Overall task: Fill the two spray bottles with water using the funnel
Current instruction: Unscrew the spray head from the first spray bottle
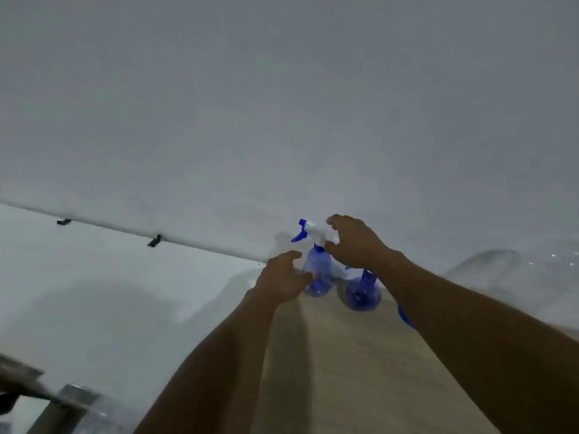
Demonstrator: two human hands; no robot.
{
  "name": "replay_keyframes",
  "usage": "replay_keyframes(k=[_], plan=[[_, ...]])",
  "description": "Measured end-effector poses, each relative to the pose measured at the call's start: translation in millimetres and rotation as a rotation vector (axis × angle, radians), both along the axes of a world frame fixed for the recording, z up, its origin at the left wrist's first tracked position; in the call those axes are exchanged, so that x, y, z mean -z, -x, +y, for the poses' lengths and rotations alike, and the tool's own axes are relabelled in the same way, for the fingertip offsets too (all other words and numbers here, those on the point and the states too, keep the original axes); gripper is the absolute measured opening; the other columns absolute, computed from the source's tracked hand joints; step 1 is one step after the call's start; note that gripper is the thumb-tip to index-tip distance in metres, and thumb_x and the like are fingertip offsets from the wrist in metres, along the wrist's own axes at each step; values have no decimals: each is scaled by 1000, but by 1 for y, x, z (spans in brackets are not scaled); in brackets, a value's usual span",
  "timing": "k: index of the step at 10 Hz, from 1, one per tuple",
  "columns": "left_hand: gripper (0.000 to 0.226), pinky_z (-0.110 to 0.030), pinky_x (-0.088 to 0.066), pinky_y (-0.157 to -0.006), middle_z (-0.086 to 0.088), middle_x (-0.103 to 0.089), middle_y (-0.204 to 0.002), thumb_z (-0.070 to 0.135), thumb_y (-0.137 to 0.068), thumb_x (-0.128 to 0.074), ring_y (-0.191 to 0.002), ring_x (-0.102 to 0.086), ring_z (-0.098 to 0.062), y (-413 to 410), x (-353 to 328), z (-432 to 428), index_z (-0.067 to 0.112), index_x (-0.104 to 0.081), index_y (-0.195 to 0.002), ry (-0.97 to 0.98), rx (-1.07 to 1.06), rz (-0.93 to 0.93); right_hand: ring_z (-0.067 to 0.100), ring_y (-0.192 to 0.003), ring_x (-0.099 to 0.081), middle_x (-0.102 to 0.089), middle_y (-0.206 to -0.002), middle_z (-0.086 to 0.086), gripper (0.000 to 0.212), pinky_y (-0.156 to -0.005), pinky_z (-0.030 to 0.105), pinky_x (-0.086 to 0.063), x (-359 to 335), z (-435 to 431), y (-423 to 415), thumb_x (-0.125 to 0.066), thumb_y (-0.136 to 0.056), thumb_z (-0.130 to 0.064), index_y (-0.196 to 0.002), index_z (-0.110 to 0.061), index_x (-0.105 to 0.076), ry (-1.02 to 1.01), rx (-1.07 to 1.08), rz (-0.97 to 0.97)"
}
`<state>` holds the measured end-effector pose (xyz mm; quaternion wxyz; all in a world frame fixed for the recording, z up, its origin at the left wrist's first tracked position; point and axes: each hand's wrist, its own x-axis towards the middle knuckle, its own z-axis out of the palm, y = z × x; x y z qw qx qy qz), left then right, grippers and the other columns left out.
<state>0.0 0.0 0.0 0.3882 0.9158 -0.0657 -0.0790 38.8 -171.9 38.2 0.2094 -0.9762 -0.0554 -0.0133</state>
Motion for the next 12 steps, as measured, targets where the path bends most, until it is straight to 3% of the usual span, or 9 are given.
replay_keyframes(k=[3, 4, 5, 7, 8, 9, 10, 11, 12], plan=[[51, -44, -44, -106, -12, -64, -125, 21, -87, -75, -116, -59, -27, -65, 70, -17, 7, -54, -131, 104, 88, -30, 27, -99, -62, -67, -103, 3, 28, -91, 40, -34, 45, 27, -47, -56, -95, -39, -113, -18, -53, 303, 73, -99], [41, -27, -44, -104, -4, -64, -115, 17, -88, -73, -106, -61, -16, -51, 76, -13, 10, -55, -124, 162, 52, -16, 28, -94, -62, -67, -99, 5, 23, -89, 40, -37, 46, 31, -32, -56, -95, -33, -107, -14, -53, 234, 17, -104], [27, 3, -39, -73, 9, -62, -93, 17, -86, -75, -77, -54, 6, -23, 74, -3, 12, -61, -109, 240, -39, -14, 28, -89, -61, -66, -98, 7, 19, -82, 42, -49, 41, 36, -1, -57, -95, -25, -106, -11, -53, 85, -42, -99], [60, -23, -49, -91, 14, -59, -116, 37, -71, -83, -103, -57, -4, 58, 82, 18, 26, -56, -124, 184, -36, -24, 25, -87, -56, -61, -100, 10, 18, -76, 43, -50, 49, 38, 87, -55, -93, -17, -108, -8, -52, 6, -110, -105], [38, -14, -48, -79, 12, -62, -95, 16, -82, -78, -83, -61, 9, 85, 88, 18, 13, -61, -117, 231, 45, 85, 23, -86, -58, -60, -99, 6, 23, -72, 39, -51, 57, 39, 129, -62, -91, -26, -106, -11, -52, -3, -146, -140], [21, -7, -43, -69, 20, -61, -83, 15, -86, -75, -75, -59, 18, 117, 92, 12, 28, -62, -96, 297, 57, 101, 17, -82, -55, -59, -97, 2, 34, -69, 32, -50, 68, 37, 158, -63, -90, -43, -107, -16, -51, 39, -110, -138], [33, -17, -50, -79, 21, -63, -89, 20, -79, -80, -83, -61, 6, 133, 103, 10, 31, -63, -105, 286, -8, 42, 19, -80, -57, -63, -95, 2, 36, -70, 35, -51, 78, 32, 171, -62, -89, -48, -106, -19, -51, 129, -39, -192], [33, -29, -54, -92, 25, -61, -93, 19, -83, -78, -90, -60, 6, 142, 110, 5, 33, -58, -106, 342, -5, 40, 18, -86, -57, -61, -99, 3, 32, -75, 32, -51, 82, 33, 178, -66, -90, -34, -111, -17, -50, 0, -22, -162], [41, -19, -52, -88, 28, -63, -96, 23, -80, -81, -94, -62, 7, 144, 113, 4, 35, -59, -113, 361, -13, 21, 20, -88, -53, -55, -105, 4, 36, -74, 36, -49, 80, 30, 180, -66, -88, -22, -117, -14, -47, -132, -99, -118]])
